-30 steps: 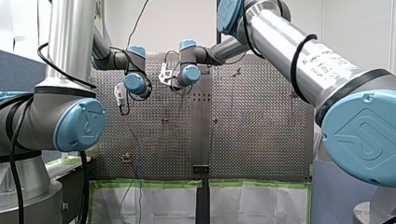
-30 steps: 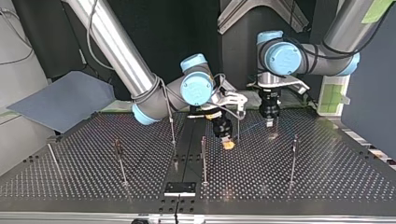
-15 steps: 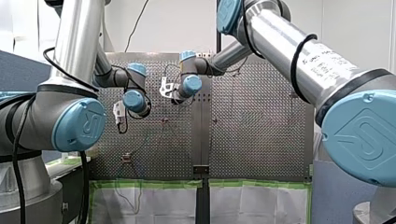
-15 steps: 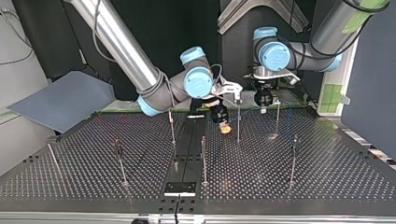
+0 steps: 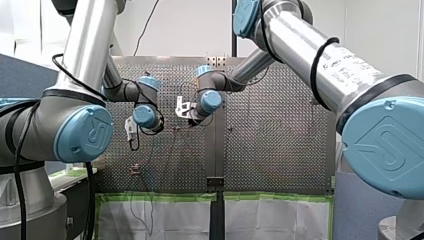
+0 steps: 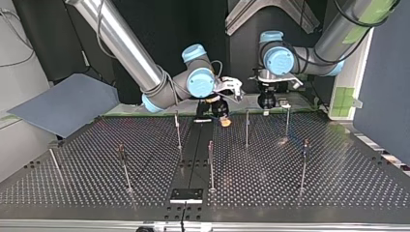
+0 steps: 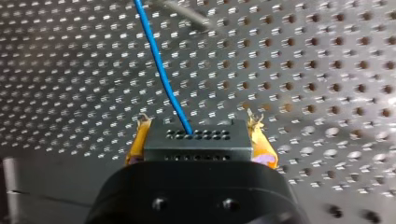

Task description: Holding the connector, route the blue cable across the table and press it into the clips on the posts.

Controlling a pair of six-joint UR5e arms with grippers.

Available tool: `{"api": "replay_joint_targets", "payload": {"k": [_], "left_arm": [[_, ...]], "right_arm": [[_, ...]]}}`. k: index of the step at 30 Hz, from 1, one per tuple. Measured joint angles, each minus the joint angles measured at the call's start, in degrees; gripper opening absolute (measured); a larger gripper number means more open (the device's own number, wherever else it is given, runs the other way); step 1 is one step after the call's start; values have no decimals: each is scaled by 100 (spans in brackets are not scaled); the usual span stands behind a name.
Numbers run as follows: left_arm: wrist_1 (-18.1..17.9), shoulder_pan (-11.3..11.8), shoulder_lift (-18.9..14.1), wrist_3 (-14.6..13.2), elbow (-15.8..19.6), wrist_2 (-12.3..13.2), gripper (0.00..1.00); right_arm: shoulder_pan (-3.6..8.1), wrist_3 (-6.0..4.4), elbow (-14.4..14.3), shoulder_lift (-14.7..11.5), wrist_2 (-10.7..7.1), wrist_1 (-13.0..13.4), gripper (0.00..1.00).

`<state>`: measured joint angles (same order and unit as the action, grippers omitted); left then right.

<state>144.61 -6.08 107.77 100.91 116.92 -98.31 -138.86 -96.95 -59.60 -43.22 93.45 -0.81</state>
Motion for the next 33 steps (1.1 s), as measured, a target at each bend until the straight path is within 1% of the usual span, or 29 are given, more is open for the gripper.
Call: {"api": "replay_joint_targets", "payload": {"k": [4,7,11,15,21,27,33], "left_arm": [[-107,-6,79,17,2,14,0],[-182,-6,93,36,0,59,0],[-304,-6,147,70,-16,148,0],[-404,-13,308,94,-87,234,0],[-568,27,590,150,-274,263,0],[-575,68,695,180,-468,320,0],[-490,156,702,223,-699,402,0]], "right_arm": [[46,-5,-187,0,-105,27,0],[70,-28,-249,0,-147,84,0],[101,-58,-273,2,-165,148,0],[132,-98,-275,8,-187,249,0],[165,-146,-277,14,-262,412,0],[199,-227,-277,23,-313,611,0],[275,-281,-277,34,-328,742,0]]}}
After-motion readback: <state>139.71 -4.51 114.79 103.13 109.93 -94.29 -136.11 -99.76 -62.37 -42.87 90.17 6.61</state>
